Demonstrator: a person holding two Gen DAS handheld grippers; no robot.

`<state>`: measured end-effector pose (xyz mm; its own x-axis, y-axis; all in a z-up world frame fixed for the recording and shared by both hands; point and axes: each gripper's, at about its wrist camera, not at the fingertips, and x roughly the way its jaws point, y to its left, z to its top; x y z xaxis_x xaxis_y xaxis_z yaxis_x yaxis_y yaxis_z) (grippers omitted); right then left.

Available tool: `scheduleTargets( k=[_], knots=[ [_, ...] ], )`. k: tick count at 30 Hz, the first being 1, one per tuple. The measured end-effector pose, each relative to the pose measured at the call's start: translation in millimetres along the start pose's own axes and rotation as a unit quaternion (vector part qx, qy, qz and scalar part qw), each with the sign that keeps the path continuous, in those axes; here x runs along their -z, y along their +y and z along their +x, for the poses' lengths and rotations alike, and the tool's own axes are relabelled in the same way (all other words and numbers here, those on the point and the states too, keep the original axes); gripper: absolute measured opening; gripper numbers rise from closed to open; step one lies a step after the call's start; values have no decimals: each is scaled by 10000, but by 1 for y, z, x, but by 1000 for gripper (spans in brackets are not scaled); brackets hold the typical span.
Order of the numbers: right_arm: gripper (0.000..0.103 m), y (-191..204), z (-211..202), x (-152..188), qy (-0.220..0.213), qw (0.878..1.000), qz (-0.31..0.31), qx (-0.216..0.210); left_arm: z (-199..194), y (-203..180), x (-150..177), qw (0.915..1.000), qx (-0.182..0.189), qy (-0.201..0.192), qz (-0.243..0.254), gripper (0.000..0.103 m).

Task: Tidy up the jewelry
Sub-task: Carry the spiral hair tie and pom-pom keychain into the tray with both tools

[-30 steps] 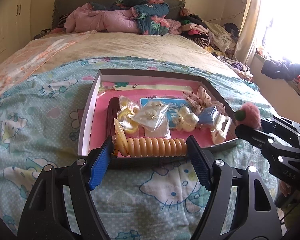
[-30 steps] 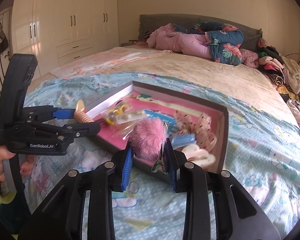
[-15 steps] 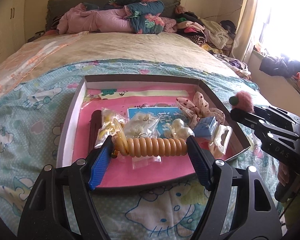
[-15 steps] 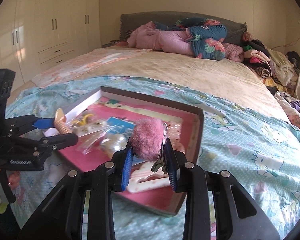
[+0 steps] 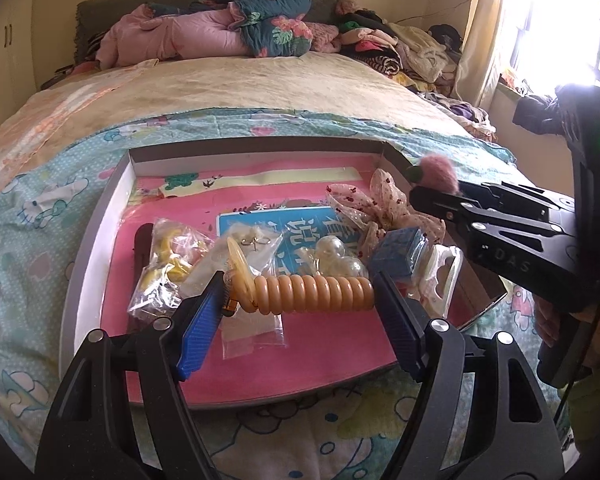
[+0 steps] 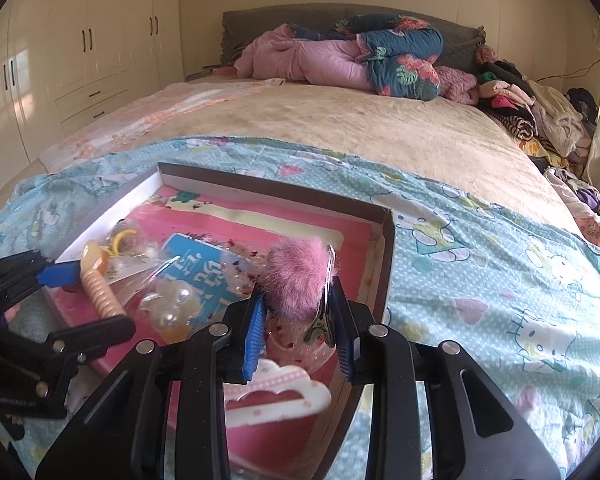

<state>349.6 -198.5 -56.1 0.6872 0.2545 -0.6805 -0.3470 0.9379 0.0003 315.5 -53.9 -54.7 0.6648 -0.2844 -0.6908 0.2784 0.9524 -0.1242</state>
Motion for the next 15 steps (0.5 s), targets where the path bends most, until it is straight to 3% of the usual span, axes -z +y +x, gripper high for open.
scheduleTargets(
  k=[15],
  knots=[
    [33,-3,21,6,303,9992,212,-175,8,-2,2,10000,30,65,50,64]
  ],
)
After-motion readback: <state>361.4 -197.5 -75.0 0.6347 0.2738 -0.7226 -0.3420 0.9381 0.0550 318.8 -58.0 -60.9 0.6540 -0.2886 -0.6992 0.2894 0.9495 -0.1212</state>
